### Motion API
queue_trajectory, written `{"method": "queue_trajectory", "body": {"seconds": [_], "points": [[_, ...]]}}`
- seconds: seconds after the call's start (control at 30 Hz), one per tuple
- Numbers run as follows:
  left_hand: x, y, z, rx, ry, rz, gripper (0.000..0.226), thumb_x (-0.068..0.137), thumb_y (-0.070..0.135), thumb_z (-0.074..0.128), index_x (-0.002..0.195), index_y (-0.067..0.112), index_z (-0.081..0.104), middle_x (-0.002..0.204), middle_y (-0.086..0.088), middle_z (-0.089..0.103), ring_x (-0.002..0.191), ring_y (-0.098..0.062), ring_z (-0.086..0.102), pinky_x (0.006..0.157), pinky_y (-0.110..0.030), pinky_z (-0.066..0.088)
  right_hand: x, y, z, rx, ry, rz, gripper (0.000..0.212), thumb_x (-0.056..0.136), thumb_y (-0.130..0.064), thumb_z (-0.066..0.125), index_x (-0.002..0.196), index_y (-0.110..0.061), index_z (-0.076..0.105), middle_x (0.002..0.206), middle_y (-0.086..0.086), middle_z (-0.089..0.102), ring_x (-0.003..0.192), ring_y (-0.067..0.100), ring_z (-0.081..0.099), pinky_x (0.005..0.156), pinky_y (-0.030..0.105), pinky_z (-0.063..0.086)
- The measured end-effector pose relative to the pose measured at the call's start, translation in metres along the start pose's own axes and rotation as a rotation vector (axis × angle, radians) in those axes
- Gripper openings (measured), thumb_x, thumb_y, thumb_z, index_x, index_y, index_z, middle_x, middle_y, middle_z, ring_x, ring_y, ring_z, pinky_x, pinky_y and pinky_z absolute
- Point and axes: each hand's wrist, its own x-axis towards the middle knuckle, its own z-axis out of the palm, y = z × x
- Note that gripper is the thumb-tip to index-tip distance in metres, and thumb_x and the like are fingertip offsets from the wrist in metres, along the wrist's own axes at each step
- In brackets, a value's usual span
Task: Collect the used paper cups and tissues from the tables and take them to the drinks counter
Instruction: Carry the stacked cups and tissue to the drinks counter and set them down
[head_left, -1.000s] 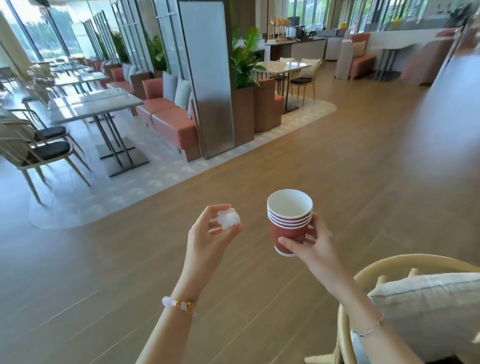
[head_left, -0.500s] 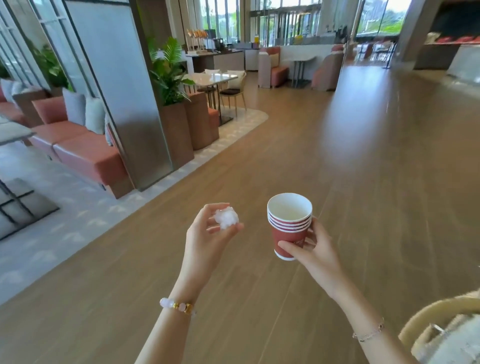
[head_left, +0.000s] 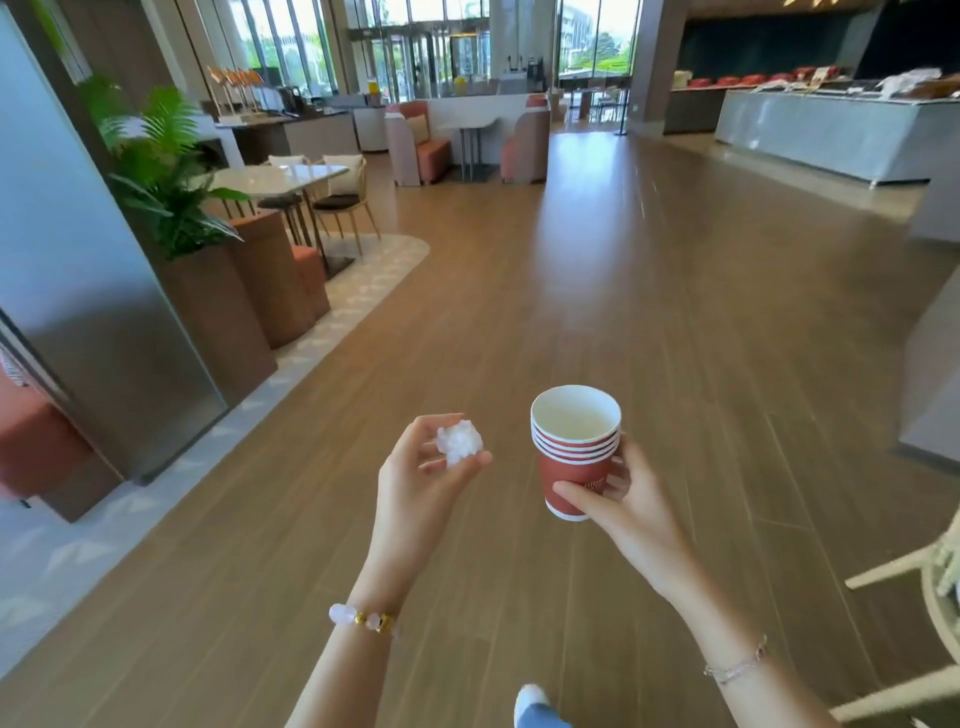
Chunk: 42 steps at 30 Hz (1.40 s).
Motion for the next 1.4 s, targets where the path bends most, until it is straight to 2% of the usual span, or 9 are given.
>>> {"method": "queue_trajectory", "body": {"seconds": [0.2, 0.4, 0.53, 0.67, 0.8, 0.93, 1.17, 1.4], "points": [[0.122, -0.038, 0.009, 0.017, 0.019, 0.005, 0.03, 0.074, 0.015, 0.078, 0.097, 0.027, 0.064, 0.095, 0.009, 0.069, 0.086, -0.004, 0.063, 0.074, -0.014, 0.048, 0.131, 0.028, 0.021, -0.003, -0.017, -0.008, 0.062, 0.062, -0.028, 0.081, 0.118, -0.032, 0.054, 0.109, -0.01, 0.068, 0.102, 0.01, 0.066, 0.081, 0.024, 0.053], [0.264, -0.062, 0.018, 0.033, 0.003, 0.005, 0.028, 0.074, 0.015, 0.078, 0.096, 0.026, 0.064, 0.094, 0.007, 0.068, 0.083, -0.002, 0.062, 0.07, -0.01, 0.046, 0.276, 0.034, 0.039, 0.021, -0.023, -0.029, 0.062, 0.059, -0.034, 0.081, 0.115, -0.036, 0.054, 0.107, -0.015, 0.068, 0.099, 0.007, 0.066, 0.077, 0.016, 0.051], [0.34, -0.081, 0.021, 0.033, 0.026, 0.005, 0.028, 0.073, 0.015, 0.078, 0.095, 0.027, 0.065, 0.094, 0.007, 0.068, 0.084, -0.003, 0.062, 0.071, -0.009, 0.045, 0.355, 0.039, 0.049, 0.003, -0.033, -0.022, 0.06, 0.06, -0.031, 0.081, 0.113, -0.039, 0.054, 0.108, -0.014, 0.067, 0.101, 0.008, 0.066, 0.083, 0.025, 0.052], [0.412, -0.107, 0.02, 0.021, 0.045, 0.003, 0.03, 0.072, 0.016, 0.079, 0.095, 0.028, 0.065, 0.093, 0.008, 0.068, 0.084, -0.003, 0.062, 0.071, -0.01, 0.046, 0.427, 0.052, 0.063, -0.033, -0.025, -0.021, 0.066, 0.056, -0.038, 0.082, 0.116, -0.039, 0.054, 0.109, -0.012, 0.067, 0.1, 0.008, 0.066, 0.088, 0.032, 0.051], [0.49, -0.138, 0.021, -0.005, 0.03, 0.018, 0.03, 0.072, 0.016, 0.079, 0.095, 0.029, 0.064, 0.093, 0.012, 0.069, 0.085, -0.003, 0.063, 0.073, -0.011, 0.047, 0.504, 0.07, 0.081, -0.059, -0.014, -0.024, 0.063, 0.057, -0.038, 0.082, 0.114, -0.041, 0.054, 0.109, -0.012, 0.067, 0.1, 0.009, 0.066, 0.086, 0.03, 0.051], [0.584, -0.169, 0.017, -0.026, 0.001, 0.051, 0.031, 0.072, 0.017, 0.079, 0.096, 0.03, 0.064, 0.094, 0.01, 0.069, 0.087, -0.003, 0.062, 0.073, -0.011, 0.046, 0.592, 0.087, 0.104, -0.057, 0.021, -0.051, 0.062, 0.061, -0.028, 0.081, 0.117, -0.032, 0.055, 0.112, -0.004, 0.067, 0.1, 0.01, 0.067, 0.081, 0.023, 0.053], [0.754, -0.202, -0.003, -0.008, -0.061, 0.082, 0.031, 0.072, 0.019, 0.079, 0.096, 0.029, 0.064, 0.096, 0.009, 0.068, 0.087, -0.001, 0.062, 0.074, -0.009, 0.045, 0.742, 0.097, 0.153, -0.031, 0.09, -0.049, 0.065, 0.06, -0.028, 0.081, 0.119, -0.028, 0.054, 0.113, -0.002, 0.067, 0.102, 0.012, 0.066, 0.084, 0.027, 0.052], [0.877, -0.24, -0.001, 0.021, -0.07, 0.085, 0.033, 0.072, 0.019, 0.079, 0.099, 0.029, 0.063, 0.095, 0.013, 0.067, 0.086, 0.0, 0.06, 0.075, -0.012, 0.046, 0.868, 0.116, 0.177, -0.028, 0.113, -0.051, 0.064, 0.057, -0.034, 0.081, 0.115, -0.034, 0.055, 0.111, -0.005, 0.067, 0.101, 0.012, 0.066, 0.086, 0.031, 0.052]]}}
